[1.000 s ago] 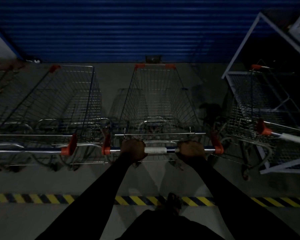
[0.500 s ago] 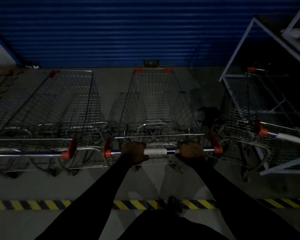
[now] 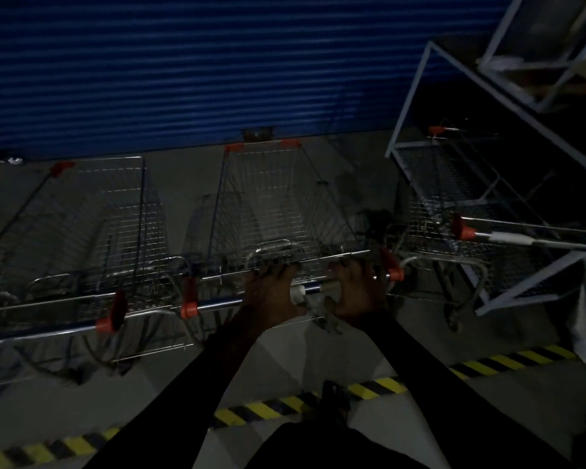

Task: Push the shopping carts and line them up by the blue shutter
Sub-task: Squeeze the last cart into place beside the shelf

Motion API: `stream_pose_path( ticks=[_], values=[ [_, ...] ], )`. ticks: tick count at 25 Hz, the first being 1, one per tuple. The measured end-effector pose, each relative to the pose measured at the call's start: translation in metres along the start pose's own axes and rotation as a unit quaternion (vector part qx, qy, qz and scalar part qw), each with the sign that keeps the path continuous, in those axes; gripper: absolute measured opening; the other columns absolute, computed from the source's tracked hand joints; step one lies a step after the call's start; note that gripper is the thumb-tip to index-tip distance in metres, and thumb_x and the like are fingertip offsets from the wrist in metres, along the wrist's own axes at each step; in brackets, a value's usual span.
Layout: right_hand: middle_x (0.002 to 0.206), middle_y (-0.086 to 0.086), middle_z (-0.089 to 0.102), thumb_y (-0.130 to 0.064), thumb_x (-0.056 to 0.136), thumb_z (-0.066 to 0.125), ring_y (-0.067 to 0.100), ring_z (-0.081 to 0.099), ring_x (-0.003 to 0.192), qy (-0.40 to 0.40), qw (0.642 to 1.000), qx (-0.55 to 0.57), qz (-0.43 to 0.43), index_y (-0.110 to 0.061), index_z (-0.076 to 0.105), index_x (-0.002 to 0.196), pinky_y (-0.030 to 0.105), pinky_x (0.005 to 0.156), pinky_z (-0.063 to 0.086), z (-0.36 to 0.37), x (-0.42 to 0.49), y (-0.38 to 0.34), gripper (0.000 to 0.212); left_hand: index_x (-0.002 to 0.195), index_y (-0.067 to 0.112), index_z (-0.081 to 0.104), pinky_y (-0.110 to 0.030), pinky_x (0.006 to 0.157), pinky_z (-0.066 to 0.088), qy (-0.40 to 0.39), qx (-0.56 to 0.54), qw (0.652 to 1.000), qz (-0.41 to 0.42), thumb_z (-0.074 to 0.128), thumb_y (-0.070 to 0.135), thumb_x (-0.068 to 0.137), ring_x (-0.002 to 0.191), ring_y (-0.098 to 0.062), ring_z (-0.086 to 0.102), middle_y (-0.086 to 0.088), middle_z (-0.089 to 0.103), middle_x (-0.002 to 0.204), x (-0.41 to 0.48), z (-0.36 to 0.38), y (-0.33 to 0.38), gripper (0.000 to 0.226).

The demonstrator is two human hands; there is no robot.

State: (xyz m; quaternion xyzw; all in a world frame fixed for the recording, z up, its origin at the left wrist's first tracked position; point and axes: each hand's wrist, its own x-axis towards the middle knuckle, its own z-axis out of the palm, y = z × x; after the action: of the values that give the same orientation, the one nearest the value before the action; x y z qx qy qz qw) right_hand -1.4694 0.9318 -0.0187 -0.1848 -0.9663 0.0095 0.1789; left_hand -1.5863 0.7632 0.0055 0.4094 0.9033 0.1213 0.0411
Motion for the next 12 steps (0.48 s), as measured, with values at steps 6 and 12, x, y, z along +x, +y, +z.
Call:
stream_pose_path(
  ticks=[6,12],
  values=[
    [0.131,0.006,0.054,-0.054,0.065,0.057,0.032,0.047,0.122,0.008,0.996,0.009,0.089,-0.025,0.053,0.131,0.045,0.092,0.034,-0.032,-0.026,0.050,0.072,0.138,0.033,0.038,-0.041,0.100,0.032,0.007,-0.012,0.995,0.101,0.063,0.060,0.061,0.125,-0.024,0.043,0.005,0.050,0.136,0.019,-0.001,0.072,0.086],
    [0.125,0.012,0.057,-0.053,0.070,0.048,0.038,0.052,0.113,-0.001,0.985,0.043,0.167,-0.019,0.053,0.126,0.052,0.090,0.044,-0.050,-0.038,0.153,0.066,0.140,0.033,0.036,-0.041,0.100,0.030,-0.015,-0.029,0.986,0.164,0.060,0.058,0.063,0.126,-0.024,0.038,0.005,0.042,0.142,0.065,0.012,0.180,0.085]
  ],
)
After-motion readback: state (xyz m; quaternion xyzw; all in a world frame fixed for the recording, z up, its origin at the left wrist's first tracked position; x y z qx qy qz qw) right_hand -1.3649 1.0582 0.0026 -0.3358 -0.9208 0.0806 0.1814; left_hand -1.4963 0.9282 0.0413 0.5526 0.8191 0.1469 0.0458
